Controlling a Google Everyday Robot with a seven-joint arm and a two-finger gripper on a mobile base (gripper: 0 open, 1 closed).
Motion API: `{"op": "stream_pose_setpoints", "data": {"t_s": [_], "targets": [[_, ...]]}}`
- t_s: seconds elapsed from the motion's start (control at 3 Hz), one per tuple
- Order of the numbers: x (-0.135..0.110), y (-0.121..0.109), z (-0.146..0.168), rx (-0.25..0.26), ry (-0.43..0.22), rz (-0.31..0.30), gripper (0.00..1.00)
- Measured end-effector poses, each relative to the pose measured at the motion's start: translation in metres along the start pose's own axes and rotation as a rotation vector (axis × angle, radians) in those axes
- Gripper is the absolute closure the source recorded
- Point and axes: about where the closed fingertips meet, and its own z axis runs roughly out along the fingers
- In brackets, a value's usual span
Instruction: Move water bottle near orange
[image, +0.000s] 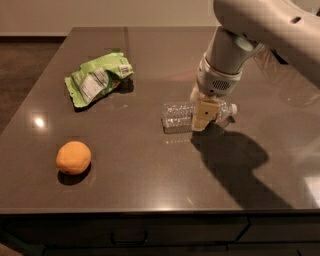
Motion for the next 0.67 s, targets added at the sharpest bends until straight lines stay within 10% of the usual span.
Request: {"op": "stream_pose_setpoints", "data": {"t_s": [0.67], "targets": [[-0.039,0.032,-0.011,-0.011,-0.004,-0.172,0.93]]}}
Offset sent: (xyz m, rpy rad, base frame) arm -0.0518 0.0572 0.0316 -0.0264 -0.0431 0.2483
